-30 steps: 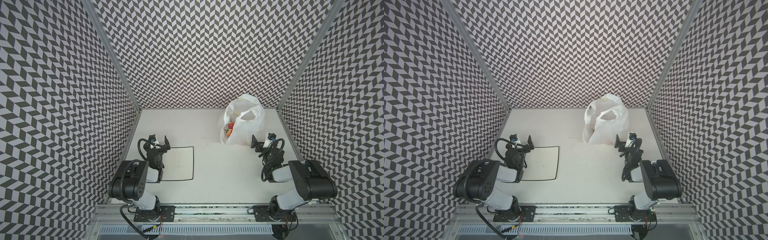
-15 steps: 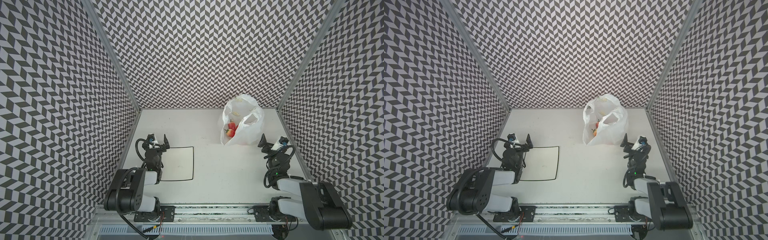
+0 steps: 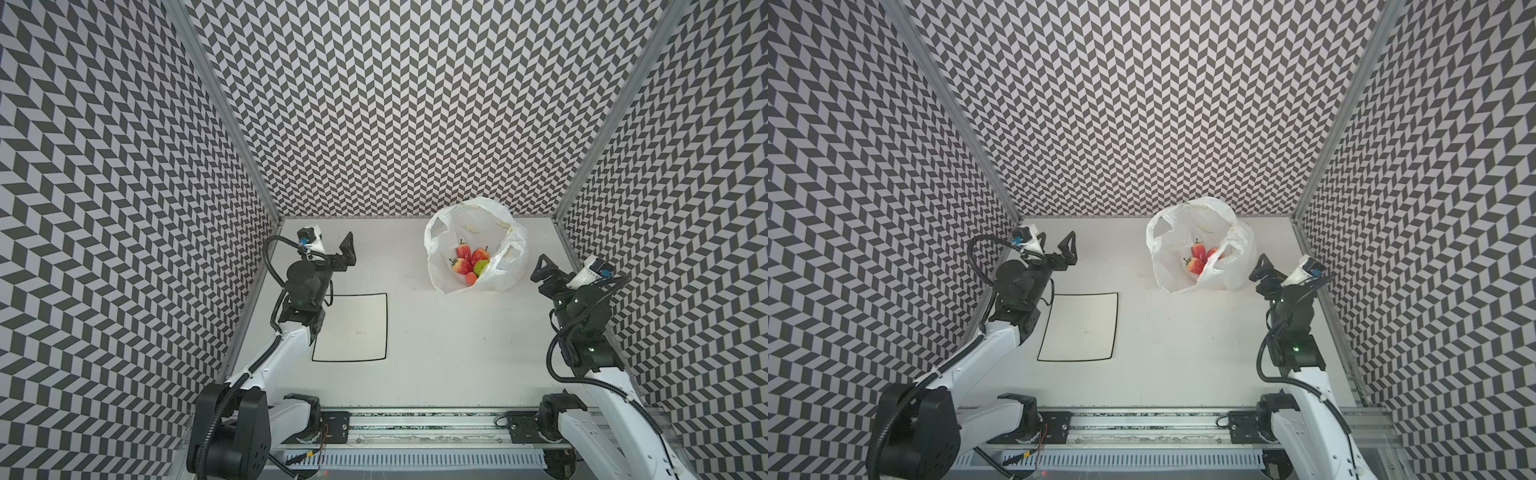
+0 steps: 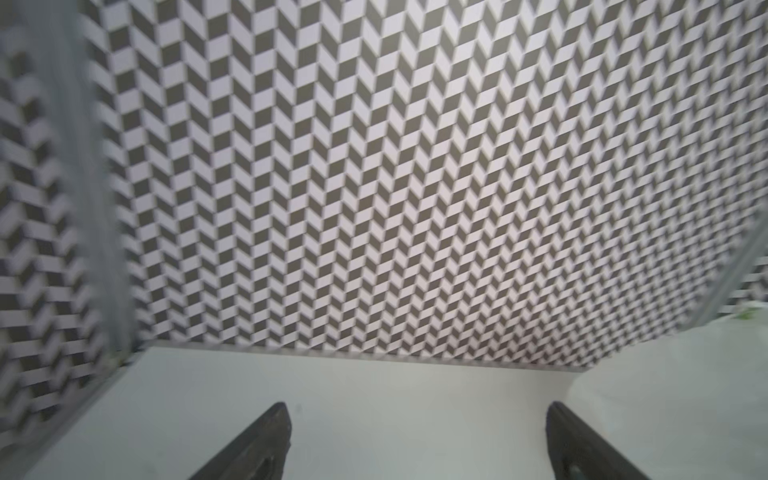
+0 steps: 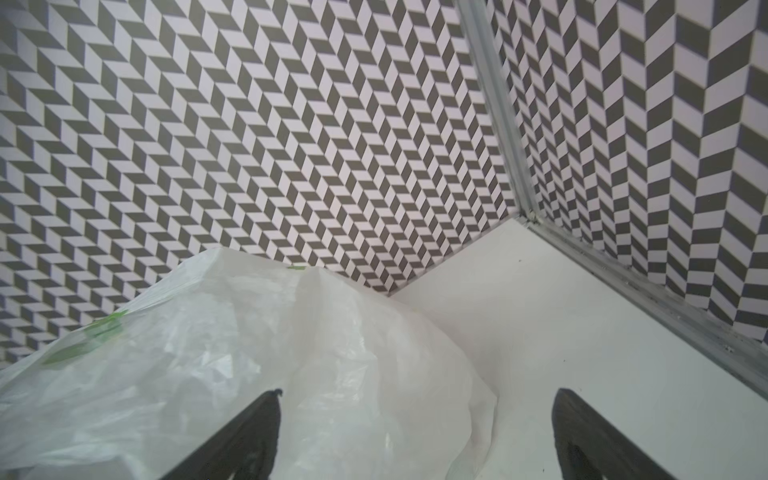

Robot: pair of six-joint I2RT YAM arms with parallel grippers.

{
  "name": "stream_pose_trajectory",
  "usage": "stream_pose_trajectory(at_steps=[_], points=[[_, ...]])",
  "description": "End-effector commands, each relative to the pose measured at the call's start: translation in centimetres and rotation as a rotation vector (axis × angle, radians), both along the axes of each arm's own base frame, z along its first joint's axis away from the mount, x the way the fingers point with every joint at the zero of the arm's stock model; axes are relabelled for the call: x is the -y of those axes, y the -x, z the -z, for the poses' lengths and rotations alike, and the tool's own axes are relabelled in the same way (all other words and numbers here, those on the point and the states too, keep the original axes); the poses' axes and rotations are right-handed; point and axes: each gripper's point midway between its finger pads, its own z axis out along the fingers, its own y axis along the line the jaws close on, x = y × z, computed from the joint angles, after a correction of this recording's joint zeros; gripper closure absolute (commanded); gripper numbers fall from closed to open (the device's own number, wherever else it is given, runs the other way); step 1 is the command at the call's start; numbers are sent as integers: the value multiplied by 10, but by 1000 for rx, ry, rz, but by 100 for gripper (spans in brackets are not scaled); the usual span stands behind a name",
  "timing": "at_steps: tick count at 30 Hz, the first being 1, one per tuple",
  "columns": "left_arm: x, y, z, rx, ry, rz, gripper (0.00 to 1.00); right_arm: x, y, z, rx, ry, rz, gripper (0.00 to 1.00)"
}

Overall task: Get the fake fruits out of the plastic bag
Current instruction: 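Reach both grippers to the bag rim and grasp its edges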

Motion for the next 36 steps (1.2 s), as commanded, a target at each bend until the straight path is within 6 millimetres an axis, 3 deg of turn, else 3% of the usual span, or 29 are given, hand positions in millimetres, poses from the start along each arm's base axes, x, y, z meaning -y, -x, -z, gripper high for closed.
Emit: stream_pose_trajectory(at_steps=[1, 6, 9, 11, 14, 21, 26, 31, 36], points=[[63, 9, -7, -90, 33, 200, 3, -25, 12, -6, -111, -80, -130, 0], [139, 19, -40, -103, 57, 423, 1, -40, 13, -26, -180, -88, -215, 0], [172, 22, -41, -147, 44, 531, 0, -44, 15, -40, -210, -77, -247, 0], [185, 20, -33, -174, 18, 543, 0, -48, 17, -49, -223, -73, -269, 0], [194, 8, -17, -225, -5, 537, 1, -54, 22, -57, -252, -83, -305, 0], [208, -20, 17, -339, -59, 509, 19, -74, 35, -54, -354, -146, -414, 0], [214, -21, 18, -335, -45, 537, 48, -97, 39, -40, -425, -194, -502, 0], [212, -18, 15, -325, -34, 540, 82, -136, 37, -41, -449, -155, -576, 0], [206, -8, 8, -312, -14, 543, 100, -159, 34, -37, -469, -123, -596, 0]])
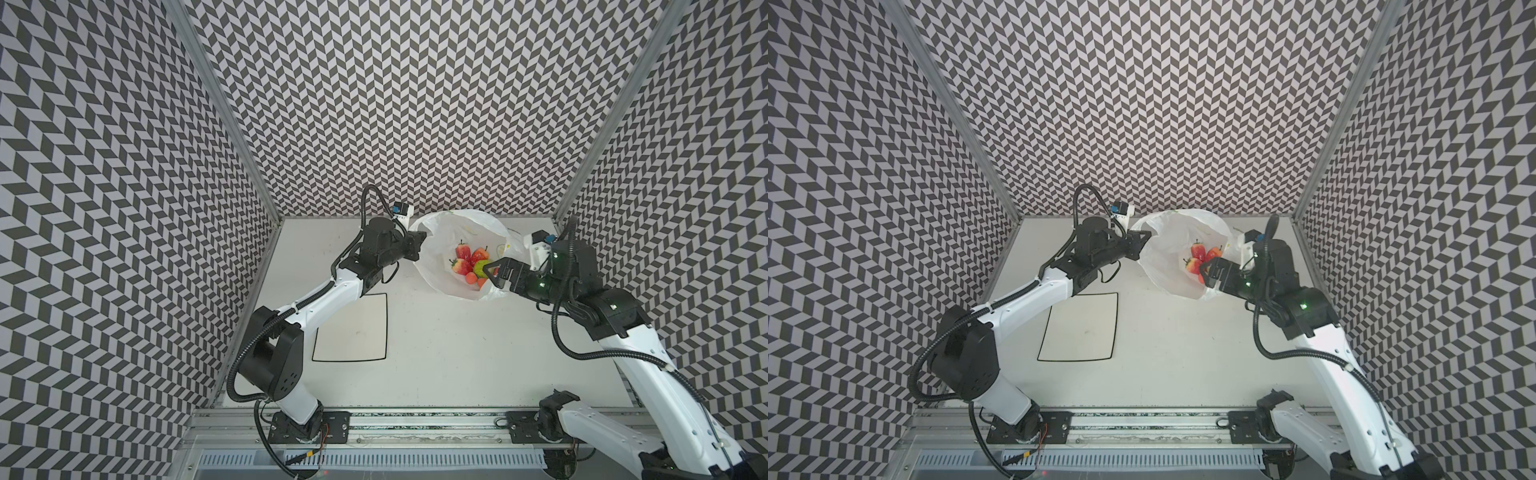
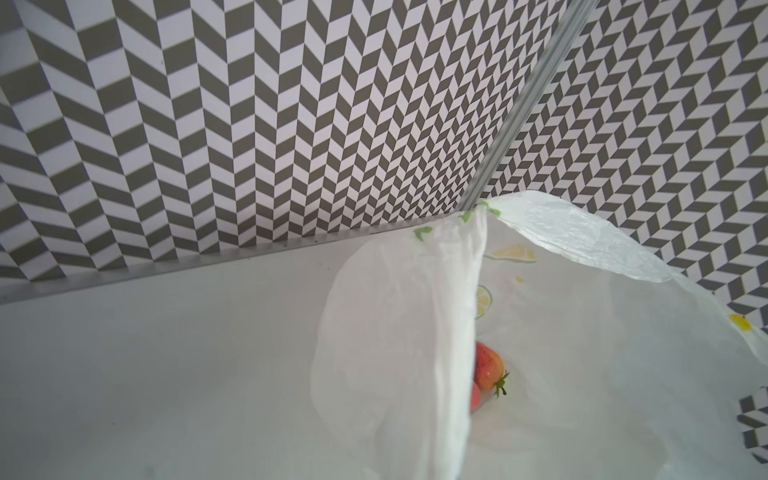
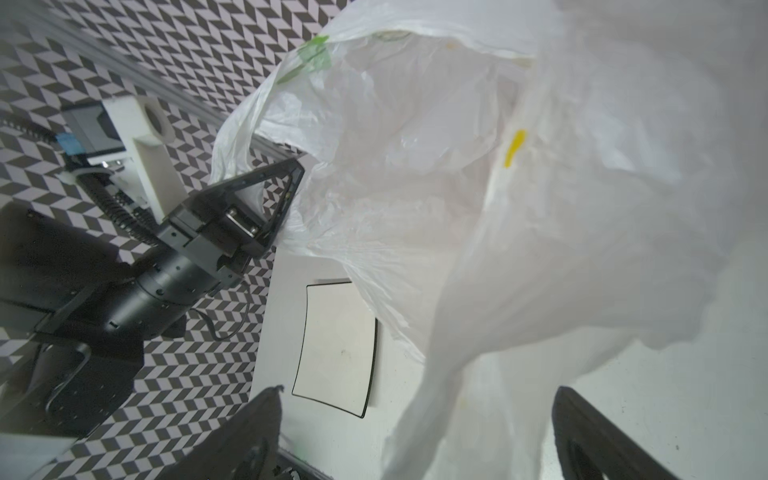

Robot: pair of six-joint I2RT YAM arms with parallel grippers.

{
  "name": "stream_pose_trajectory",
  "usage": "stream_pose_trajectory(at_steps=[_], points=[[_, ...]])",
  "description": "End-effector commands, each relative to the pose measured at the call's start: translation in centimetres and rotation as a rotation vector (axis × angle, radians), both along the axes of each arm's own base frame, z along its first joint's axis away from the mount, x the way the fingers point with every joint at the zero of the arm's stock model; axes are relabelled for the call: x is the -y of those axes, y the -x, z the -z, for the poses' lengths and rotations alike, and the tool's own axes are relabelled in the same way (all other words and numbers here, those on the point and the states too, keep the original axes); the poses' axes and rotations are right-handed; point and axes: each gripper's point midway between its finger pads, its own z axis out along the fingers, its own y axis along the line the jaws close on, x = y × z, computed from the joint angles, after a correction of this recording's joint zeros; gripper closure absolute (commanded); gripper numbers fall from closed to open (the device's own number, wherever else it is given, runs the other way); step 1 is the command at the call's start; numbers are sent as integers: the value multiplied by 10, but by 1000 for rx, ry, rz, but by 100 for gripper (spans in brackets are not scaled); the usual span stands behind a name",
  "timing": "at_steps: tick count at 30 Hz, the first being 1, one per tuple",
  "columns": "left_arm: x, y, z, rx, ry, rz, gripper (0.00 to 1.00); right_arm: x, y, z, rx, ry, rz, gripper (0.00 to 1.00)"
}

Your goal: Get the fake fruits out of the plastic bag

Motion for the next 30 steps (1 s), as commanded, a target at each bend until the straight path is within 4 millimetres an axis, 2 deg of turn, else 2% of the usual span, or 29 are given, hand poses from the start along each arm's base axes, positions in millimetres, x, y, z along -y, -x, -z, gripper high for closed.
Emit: stream_pose_trajectory(at_steps=[1, 4, 10, 13, 15, 21, 23, 25, 30], points=[[-6, 15, -27, 45, 51, 8, 100, -1, -9, -12, 50, 8, 51, 0], [-14, 28, -29, 52, 80, 2, 100, -10, -14, -10, 53, 12, 38, 1], [-30, 52, -24, 34, 130, -33, 100, -41, -23, 0, 51, 31, -26, 5], [-37, 60, -23, 25, 148, -66, 100, -48, -24, 11, 35, 58, -37, 13], [-43, 64, -22, 20, 161, -101, 100, -47, -23, 25, 2, 83, -36, 24], [-58, 74, -25, 13, 208, -177, 100, -27, -11, 52, -47, 128, 32, 63], [-61, 77, -25, 10, 216, -197, 100, -15, -6, 56, -53, 148, 78, 72], [-65, 79, -23, 8, 224, -217, 100, -1, 0, 59, -48, 171, 130, 78], [-64, 89, -16, -6, 242, -219, 100, 34, 13, 68, -34, 211, 256, 82]])
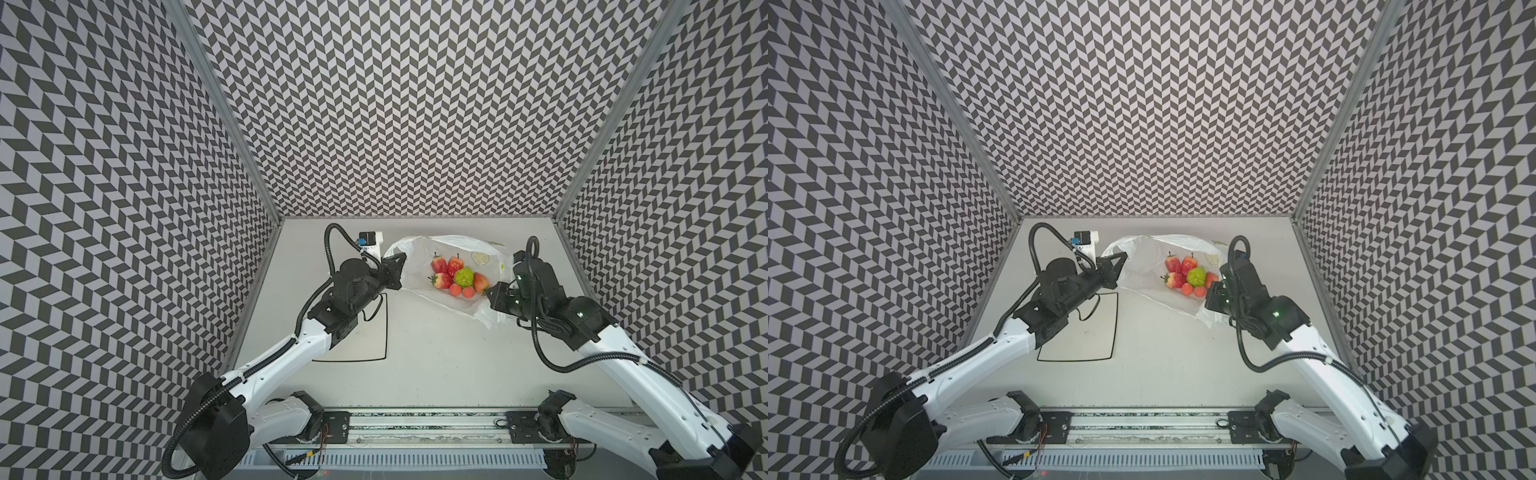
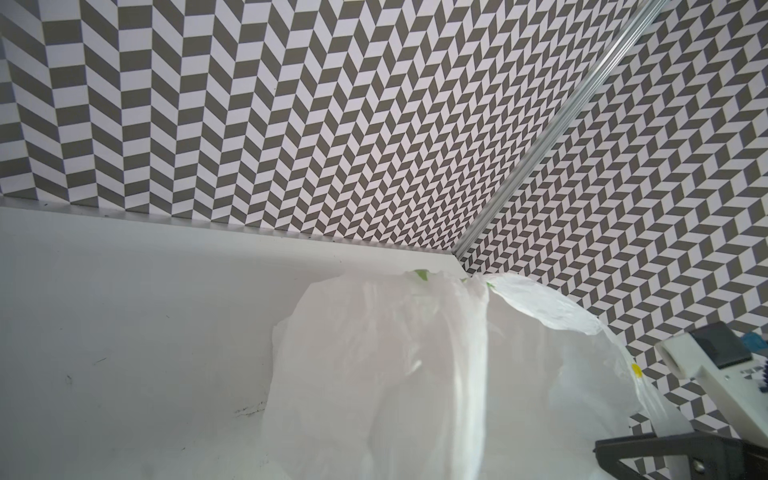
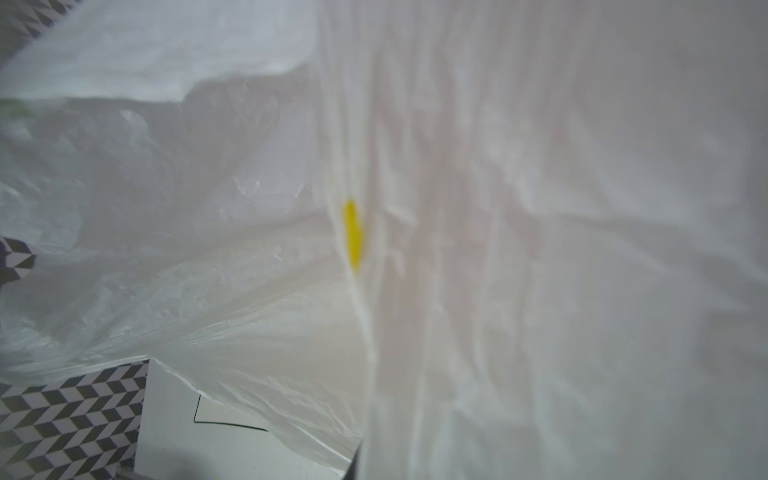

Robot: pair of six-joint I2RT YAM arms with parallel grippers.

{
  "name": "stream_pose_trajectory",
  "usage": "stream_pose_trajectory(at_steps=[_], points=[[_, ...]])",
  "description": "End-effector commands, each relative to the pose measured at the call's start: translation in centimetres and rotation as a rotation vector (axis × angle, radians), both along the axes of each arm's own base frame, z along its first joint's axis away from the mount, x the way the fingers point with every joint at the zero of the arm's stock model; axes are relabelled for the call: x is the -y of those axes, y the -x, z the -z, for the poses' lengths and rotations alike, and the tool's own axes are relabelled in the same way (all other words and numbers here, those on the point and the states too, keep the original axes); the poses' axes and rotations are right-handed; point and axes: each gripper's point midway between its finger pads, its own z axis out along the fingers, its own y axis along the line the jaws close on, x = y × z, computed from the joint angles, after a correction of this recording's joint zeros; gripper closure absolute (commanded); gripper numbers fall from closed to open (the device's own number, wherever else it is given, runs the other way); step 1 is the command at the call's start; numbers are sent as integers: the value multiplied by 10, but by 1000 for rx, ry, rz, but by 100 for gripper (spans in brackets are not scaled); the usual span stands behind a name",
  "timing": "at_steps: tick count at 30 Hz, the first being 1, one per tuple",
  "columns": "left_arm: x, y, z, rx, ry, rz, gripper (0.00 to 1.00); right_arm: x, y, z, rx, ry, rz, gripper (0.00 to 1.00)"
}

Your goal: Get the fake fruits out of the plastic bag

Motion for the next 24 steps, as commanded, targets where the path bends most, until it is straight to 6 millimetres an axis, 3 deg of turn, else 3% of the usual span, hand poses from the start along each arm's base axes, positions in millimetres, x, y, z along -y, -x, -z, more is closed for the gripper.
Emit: stream_pose_trajectory(at_steps=[1, 7, 10, 13, 18, 21, 24], points=[[-1, 6, -6, 10, 46, -24, 100, 26, 2, 3, 27, 32, 122, 82], [10, 21, 4, 10, 51, 7, 100, 43, 9, 41, -45, 14, 205, 81], [15, 23, 4, 16, 43, 21, 100, 50, 7, 42, -51, -6, 236, 73], [19, 22, 2, 28, 42, 28, 100, 57, 2, 20, -5, -3, 256, 48], [25, 19, -4, 47, 50, 41, 100, 68, 2, -47, 118, 24, 255, 15], [29, 18, -6, 54, 52, 53, 100, 71, 3, -84, 178, 44, 234, 5], [34, 18, -7, 58, 53, 65, 100, 69, 1, -113, 199, 74, 194, 4]])
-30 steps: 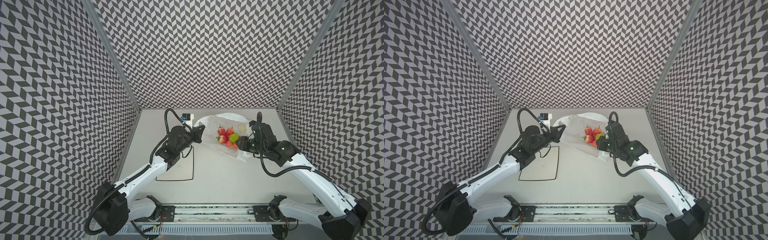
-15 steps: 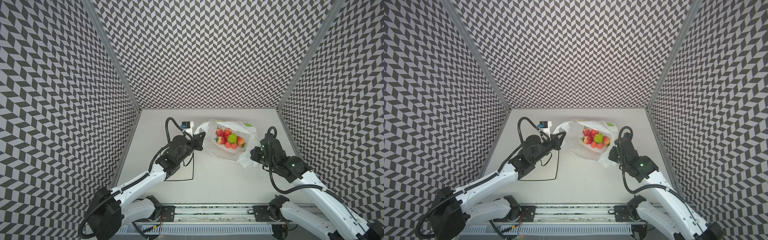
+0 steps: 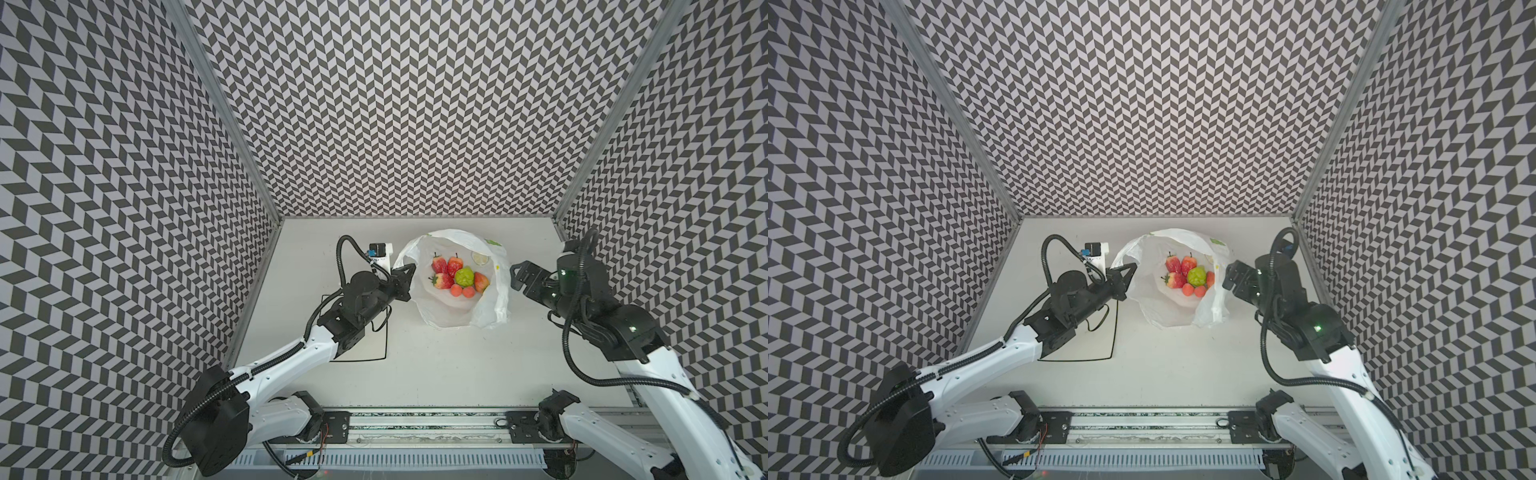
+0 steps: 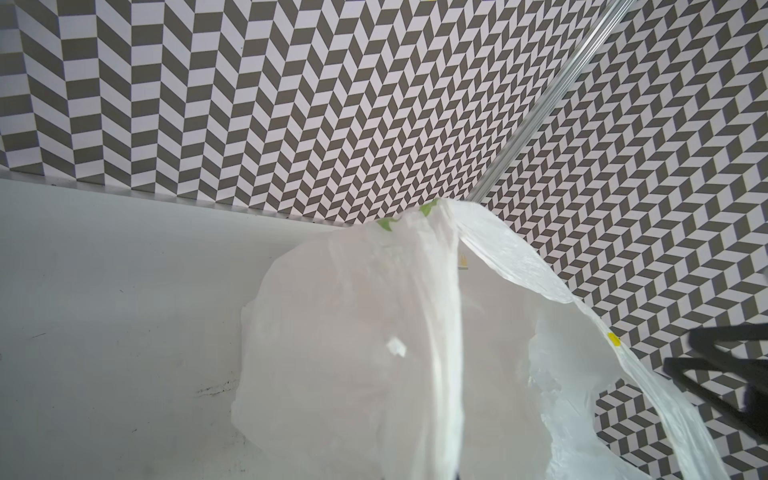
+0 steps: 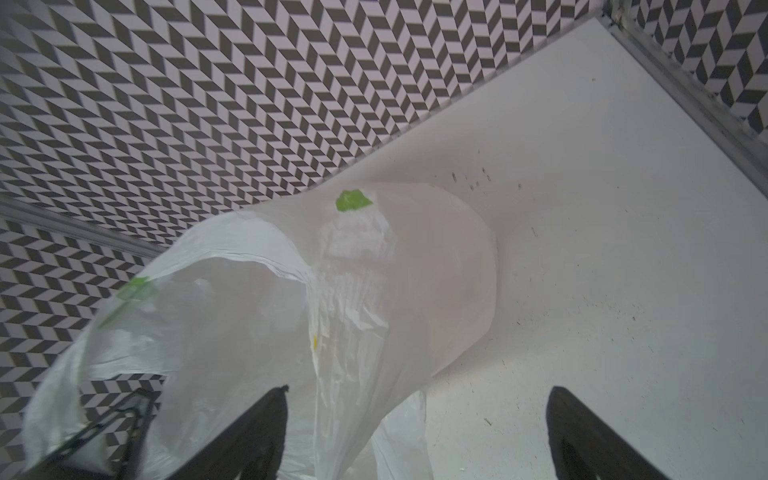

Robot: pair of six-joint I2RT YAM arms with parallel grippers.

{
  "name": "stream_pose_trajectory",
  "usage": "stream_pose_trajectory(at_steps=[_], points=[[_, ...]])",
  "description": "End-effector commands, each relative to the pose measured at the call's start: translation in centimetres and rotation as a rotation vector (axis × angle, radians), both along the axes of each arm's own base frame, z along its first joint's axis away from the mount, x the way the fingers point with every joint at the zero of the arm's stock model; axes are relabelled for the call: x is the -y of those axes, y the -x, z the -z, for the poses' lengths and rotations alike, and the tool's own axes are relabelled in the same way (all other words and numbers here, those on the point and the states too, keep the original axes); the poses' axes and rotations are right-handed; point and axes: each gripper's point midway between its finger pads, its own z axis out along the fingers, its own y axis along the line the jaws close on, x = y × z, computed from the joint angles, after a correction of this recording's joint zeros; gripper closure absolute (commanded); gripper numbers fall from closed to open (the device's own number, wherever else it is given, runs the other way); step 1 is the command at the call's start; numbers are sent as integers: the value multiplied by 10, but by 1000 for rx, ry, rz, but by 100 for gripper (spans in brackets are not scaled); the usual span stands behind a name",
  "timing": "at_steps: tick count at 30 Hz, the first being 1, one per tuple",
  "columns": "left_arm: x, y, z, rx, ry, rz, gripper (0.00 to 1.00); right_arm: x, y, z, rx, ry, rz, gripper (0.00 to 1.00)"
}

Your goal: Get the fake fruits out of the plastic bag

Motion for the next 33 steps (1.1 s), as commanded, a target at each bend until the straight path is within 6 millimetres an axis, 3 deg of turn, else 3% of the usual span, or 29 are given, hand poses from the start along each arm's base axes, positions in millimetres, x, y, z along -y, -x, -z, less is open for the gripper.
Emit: stream_pose_trajectory(at_steps=[1, 3, 7, 11, 14, 18, 20, 28, 33], points=[[8, 1, -24, 56, 41, 23, 100, 3, 0, -28, 14, 82, -36, 4], [10, 2, -24, 58, 41, 30, 100, -14, -6, -51, 42, 72, -127, 8], [13, 4, -23, 59, 41, 44, 100, -85, -12, -76, 80, -45, -410, 22], [13, 5, -25, 63, 36, 46, 100, -159, -8, -67, 80, -82, -610, 28], [12, 6, -25, 65, 34, 42, 100, -186, -19, -37, 57, -49, -643, 35], [9, 7, -24, 64, 26, 37, 100, -183, -47, 32, -25, 50, -532, 52], [5, 8, -23, 58, 23, 19, 100, -178, -62, 61, -33, 109, -471, 55], [3, 14, -16, 29, 9, 10, 100, -182, -102, 155, -142, 178, -335, 54], [6, 21, -6, 10, -17, 25, 100, -183, -127, 187, -203, 180, -248, 46]])
